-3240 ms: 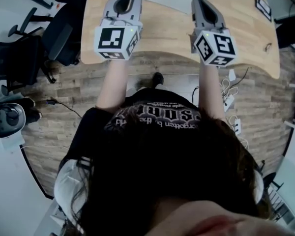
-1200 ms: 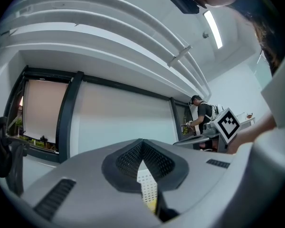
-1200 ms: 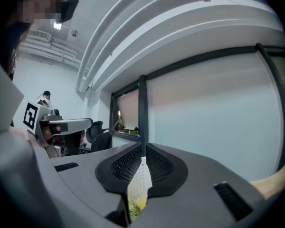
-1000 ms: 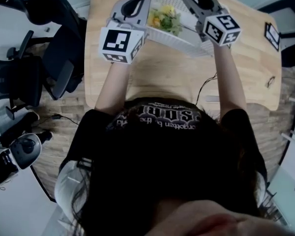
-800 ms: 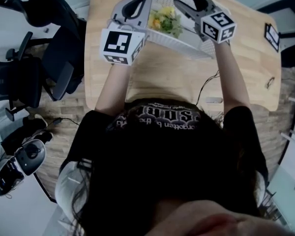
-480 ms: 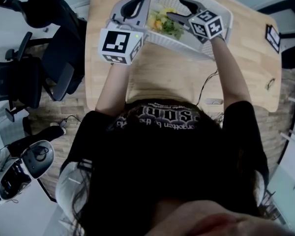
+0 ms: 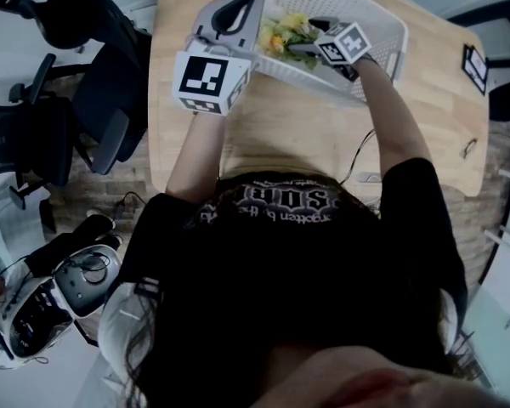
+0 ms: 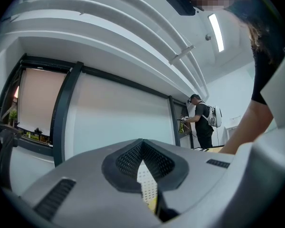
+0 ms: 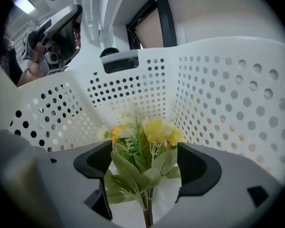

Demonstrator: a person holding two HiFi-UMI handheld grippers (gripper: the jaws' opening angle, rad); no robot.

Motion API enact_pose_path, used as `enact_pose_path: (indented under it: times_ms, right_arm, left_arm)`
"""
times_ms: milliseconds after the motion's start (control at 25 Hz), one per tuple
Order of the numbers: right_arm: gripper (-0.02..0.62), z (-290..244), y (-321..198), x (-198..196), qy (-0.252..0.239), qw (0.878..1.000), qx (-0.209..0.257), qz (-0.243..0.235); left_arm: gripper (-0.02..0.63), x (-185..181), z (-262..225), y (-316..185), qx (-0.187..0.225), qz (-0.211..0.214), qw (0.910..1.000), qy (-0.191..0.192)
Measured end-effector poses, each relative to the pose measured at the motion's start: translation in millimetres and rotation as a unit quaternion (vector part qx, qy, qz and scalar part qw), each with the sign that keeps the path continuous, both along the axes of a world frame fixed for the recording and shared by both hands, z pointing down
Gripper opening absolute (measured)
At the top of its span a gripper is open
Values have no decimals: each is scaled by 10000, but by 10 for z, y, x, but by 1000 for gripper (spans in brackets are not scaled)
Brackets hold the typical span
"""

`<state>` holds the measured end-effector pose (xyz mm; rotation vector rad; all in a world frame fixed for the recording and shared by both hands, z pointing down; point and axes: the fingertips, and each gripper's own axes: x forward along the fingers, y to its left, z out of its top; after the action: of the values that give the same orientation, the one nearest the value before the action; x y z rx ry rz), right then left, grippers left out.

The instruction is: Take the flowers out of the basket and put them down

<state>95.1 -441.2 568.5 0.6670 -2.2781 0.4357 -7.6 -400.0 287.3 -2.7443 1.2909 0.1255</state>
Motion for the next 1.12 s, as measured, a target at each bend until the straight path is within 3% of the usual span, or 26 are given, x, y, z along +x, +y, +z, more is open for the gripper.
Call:
enact_pose_path:
  times_ms: [680, 880, 1120]
  right_arm:
    - [408, 547, 161, -7, 566, 9962, -532, -397]
    - [268, 528, 217, -72, 779, 9929, -444, -780]
    - [153, 369, 174, -13, 1005, 9909, -185, -879]
  left_arm:
    - [2, -66, 102, -82, -68, 2, 9999, -79]
    - [2, -72, 97, -86, -104, 15, 9999, -74]
    - [2, -87, 70, -80, -60, -44, 9999, -84]
